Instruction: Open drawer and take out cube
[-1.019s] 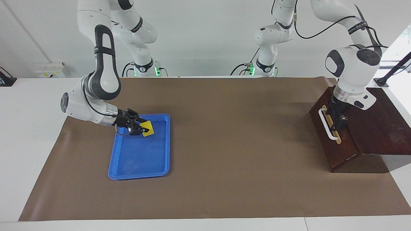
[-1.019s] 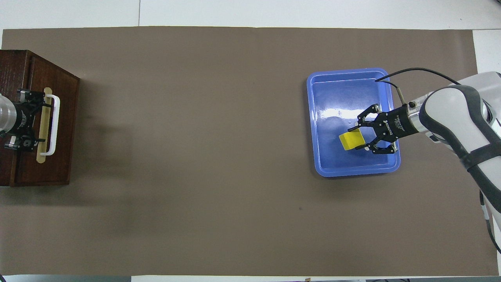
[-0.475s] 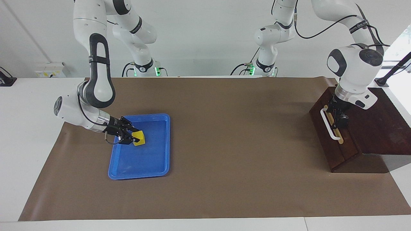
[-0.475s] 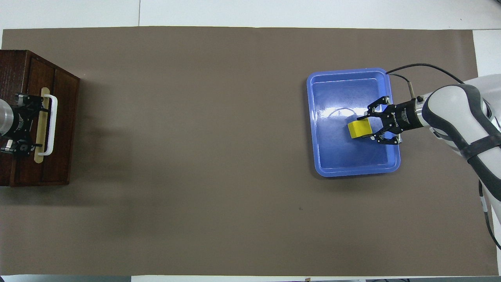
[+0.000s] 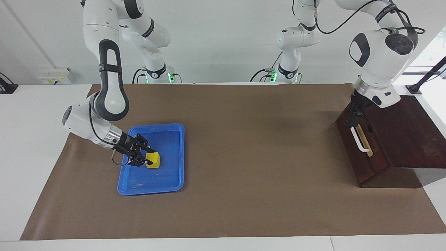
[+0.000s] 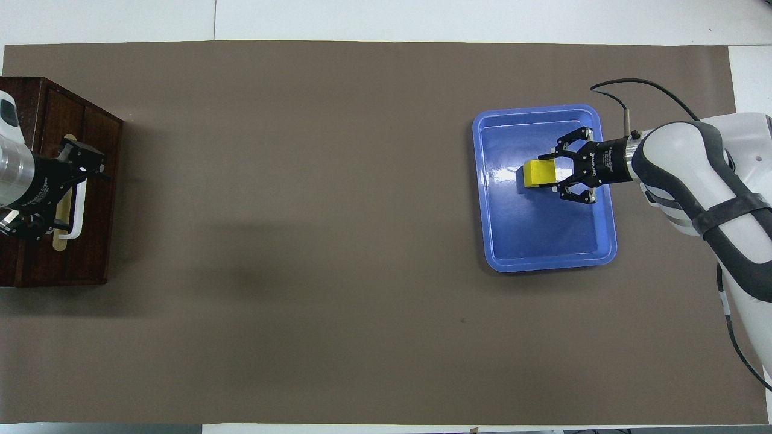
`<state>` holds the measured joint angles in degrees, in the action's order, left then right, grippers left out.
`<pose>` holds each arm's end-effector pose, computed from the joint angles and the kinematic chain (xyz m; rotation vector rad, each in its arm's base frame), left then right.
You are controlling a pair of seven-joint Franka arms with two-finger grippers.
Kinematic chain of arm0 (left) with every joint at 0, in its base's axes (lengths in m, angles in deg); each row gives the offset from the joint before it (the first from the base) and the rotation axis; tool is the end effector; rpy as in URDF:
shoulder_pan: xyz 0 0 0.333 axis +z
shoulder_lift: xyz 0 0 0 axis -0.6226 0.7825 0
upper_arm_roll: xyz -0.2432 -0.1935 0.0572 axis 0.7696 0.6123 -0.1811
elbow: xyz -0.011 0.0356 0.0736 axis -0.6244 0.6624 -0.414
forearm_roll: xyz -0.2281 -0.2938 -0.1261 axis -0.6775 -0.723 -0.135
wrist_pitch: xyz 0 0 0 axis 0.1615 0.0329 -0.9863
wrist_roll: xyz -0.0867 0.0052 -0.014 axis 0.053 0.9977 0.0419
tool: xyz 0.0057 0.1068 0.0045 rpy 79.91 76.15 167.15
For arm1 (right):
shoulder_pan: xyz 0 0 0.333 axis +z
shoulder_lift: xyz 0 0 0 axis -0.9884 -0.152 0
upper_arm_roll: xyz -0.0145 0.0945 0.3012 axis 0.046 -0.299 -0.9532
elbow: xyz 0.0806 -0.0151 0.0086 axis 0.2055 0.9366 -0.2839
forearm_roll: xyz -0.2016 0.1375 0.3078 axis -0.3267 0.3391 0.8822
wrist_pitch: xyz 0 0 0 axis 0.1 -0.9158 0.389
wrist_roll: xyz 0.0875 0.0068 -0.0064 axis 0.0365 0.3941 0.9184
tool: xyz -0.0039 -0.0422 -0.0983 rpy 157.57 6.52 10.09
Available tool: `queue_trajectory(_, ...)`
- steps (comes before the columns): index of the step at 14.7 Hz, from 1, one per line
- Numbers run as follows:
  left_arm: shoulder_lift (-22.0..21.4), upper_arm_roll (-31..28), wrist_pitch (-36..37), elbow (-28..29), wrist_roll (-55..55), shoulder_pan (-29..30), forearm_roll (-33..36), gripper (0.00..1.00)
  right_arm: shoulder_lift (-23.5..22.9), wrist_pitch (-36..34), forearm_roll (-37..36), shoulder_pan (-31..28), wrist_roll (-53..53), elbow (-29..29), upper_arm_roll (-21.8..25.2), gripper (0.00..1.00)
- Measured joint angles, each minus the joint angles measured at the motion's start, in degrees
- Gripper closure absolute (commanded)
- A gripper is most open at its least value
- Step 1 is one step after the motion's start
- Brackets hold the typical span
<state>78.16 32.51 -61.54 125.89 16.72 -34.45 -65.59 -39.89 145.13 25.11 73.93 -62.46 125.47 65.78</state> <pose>0.5495 -0.0269 0.5240 -2.8001 -1.1807 0.0003 0.6222 -0.0108 0.2973 -1.8682 1.7875 0.5193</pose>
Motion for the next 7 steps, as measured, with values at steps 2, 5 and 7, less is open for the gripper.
queue_trajectory(2,-0.1,0.1,4.1,-2.0,9.9,-2.0,-0.3,0.00,0.0,0.0,0.0,0.2,-0.3,-0.1,0.0,1.00)
queue_trajectory(5,0.0,0.1,9.0,-4.6,23.5,-3.0,-1.2,0.00,-0.1,0.0,0.0,0.2,-0.3,-0.1,0.0,0.01)
queue_trajectory(7,0.1,0.1,11.2,-5.1,30.1,-3.2,-1.6,0.00,-0.1,0.0,0.0,0.5,-0.3,0.0,0.0,0.00)
